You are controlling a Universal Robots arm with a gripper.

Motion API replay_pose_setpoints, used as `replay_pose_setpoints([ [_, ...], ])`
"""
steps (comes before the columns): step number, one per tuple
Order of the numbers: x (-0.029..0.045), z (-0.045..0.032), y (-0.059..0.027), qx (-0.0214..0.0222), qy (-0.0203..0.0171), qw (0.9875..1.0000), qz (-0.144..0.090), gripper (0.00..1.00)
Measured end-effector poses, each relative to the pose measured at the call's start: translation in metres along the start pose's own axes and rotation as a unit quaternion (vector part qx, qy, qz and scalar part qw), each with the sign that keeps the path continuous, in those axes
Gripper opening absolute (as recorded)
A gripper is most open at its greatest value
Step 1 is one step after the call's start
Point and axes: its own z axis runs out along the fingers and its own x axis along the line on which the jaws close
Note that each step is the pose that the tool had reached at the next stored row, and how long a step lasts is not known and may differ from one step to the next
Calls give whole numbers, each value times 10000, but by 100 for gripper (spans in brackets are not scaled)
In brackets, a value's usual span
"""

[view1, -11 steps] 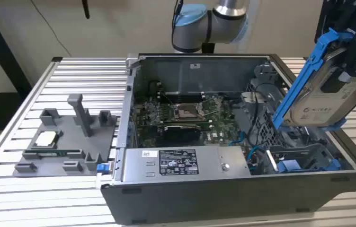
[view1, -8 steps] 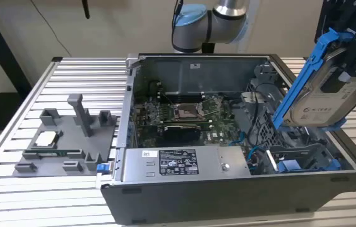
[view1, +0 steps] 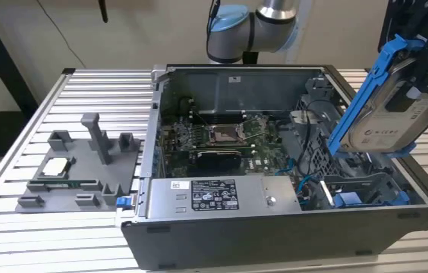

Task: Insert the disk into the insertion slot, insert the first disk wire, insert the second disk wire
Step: 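Insert the disk into the insertion slot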

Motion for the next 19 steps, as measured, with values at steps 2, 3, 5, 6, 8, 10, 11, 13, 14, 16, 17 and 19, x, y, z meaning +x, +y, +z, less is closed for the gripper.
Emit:
replay_pose_setpoints([
  [2, 0, 13, 0, 0, 0, 10000, 0, 33],
  [3, 0, 22, -1, 0, 1, 10000, 1, 33],
  [5, 0, 42, -3, 0, 1, 10000, 1, 33],
  [6, 0, 53, -4, 0, 1, 10000, 1, 33],
  [8, 1, 77, -8, 0, 0, 10000, 2, 33],
  [10, 3, 101, -14, 0, -1, 10000, 3, 33],
  [11, 5, 112, -18, 0, 0, 10000, 3, 33],
  [13, 9, 136, -31, 0, 0, 10000, 5, 33],
  [14, 11, 147, -38, 0, 0, 10000, 6, 33],
  [16, 16, 172, -55, 0, 0, 10000, 7, 33],
  [17, 18, 184, -63, 0, 0, 10000, 8, 33],
  [19, 22, 208, -77, 0, 0, 10000, 9, 33],
])
